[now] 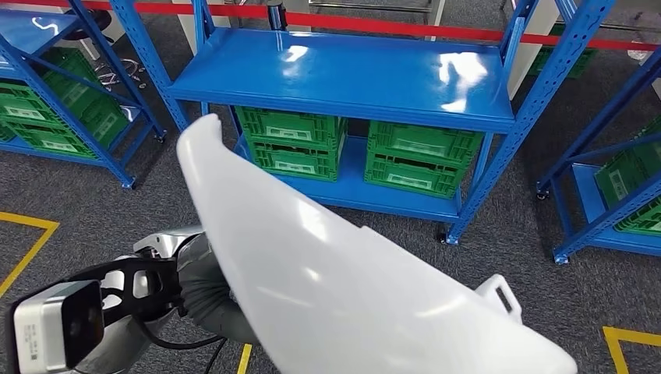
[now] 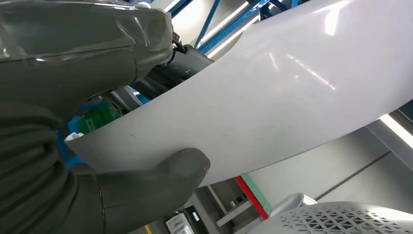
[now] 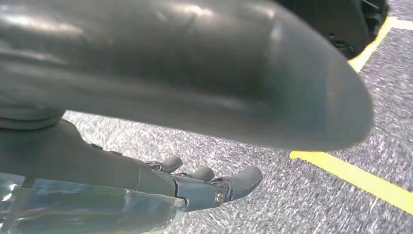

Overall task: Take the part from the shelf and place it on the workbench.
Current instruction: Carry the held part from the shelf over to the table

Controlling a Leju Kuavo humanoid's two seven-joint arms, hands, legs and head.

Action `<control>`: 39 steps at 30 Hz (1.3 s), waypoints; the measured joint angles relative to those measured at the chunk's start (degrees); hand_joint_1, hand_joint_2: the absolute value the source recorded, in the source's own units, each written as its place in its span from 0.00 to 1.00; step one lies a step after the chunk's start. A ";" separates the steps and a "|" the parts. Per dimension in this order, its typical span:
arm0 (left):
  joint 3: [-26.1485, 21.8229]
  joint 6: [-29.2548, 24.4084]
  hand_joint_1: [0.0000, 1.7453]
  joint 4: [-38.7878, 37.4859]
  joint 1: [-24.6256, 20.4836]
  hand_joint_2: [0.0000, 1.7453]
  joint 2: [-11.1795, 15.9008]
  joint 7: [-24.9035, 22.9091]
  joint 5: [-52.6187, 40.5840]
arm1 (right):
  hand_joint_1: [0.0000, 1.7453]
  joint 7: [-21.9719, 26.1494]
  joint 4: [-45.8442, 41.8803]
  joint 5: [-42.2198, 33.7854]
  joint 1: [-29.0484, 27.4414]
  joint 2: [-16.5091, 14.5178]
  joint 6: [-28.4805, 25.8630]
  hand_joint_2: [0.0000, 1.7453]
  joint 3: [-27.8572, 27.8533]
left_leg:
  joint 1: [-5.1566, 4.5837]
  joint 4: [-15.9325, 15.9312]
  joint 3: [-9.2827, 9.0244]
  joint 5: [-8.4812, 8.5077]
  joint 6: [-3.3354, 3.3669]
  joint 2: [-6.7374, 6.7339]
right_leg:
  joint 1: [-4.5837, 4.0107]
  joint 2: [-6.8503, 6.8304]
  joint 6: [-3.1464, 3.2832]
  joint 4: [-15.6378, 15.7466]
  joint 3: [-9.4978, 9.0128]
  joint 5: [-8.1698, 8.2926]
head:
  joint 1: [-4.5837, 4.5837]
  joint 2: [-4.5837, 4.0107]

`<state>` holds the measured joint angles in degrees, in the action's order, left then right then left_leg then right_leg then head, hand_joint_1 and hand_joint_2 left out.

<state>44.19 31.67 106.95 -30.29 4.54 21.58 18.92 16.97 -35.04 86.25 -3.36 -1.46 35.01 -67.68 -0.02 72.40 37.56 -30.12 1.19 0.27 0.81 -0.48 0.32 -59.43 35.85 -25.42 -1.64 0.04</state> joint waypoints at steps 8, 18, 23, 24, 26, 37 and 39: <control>-0.24 0.21 1.00 1.13 -0.42 1.00 -0.23 0.60 -0.42 | 0.00 0.05 -0.99 -1.81 0.93 -1.47 1.47 0.00 -4.46 | -1.19 -17.08 -9.47 1.99 2.96 0.64 | 0.59 1.25 -1.39 0.28 2.23 2.35 | 0.00 0.00; -0.63 1.16 1.00 1.42 -0.09 1.00 0.11 1.47 -0.56 | 0.00 4.26 -2.42 -5.66 2.06 -2.02 6.45 0.00 -8.73 | -0.50 -14.81 1.22 9.43 1.01 -1.27 | 1.65 0.91 -4.13 -2.24 -6.35 -4.61 | 0.24 0.01; -0.75 1.03 1.00 1.58 -0.19 1.00 0.24 1.53 -0.26 | 0.00 4.13 -1.90 -7.84 3.05 -2.27 8.81 0.00 -11.93 | 0.04 -12.71 2.55 8.79 -0.63 -1.08 | 1.22 0.48 -1.39 1.35 -7.29 -5.59 | -0.02 0.01; -0.75 0.89 1.00 1.58 -0.19 1.00 0.30 1.51 -0.25 | 0.00 4.60 -1.50 -8.19 3.16 -2.18 9.18 0.00 -12.53 | 0.18 -10.79 2.99 6.22 -0.99 -0.96 | 1.30 0.36 -1.05 1.36 -6.75 -4.96 | -0.06 0.00; -0.78 0.42 1.00 1.59 -0.14 1.00 0.39 1.42 -0.32 | 0.00 7.58 -0.63 -8.38 3.36 -1.87 7.92 0.00 -13.06 | 0.35 -4.21 4.06 0.06 -1.61 -0.86 | 1.21 0.25 -0.70 1.32 -5.51 -3.62 | -0.15 0.00; -1.32 0.36 1.00 2.53 -0.10 1.00 0.60 0.98 -0.33 | 0.00 11.76 3.10 -8.62 3.31 -0.33 8.66 0.00 -13.01 | -0.70 -15.83 -8.94 1.26 1.03 -0.17 | 1.20 0.39 -3.01 1.75 -0.35 1.96 | -0.12 0.00; -1.29 0.49 1.00 2.54 -0.24 1.00 0.51 0.95 -0.29 | 0.00 10.78 3.62 -8.94 3.13 0.07 9.78 0.00 -13.21 | -0.71 -16.76 -8.04 2.95 1.88 -0.60 | 1.16 0.39 -2.64 -0.46 0.86 -0.46 | 0.11 0.00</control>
<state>42.90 32.16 109.48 -30.52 5.04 22.53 18.63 27.75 -31.43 77.31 -0.22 -1.39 44.79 -80.89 -0.72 55.64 29.52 -27.17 3.07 -0.33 1.97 -0.09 -2.31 -59.89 36.72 -25.88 -1.54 0.04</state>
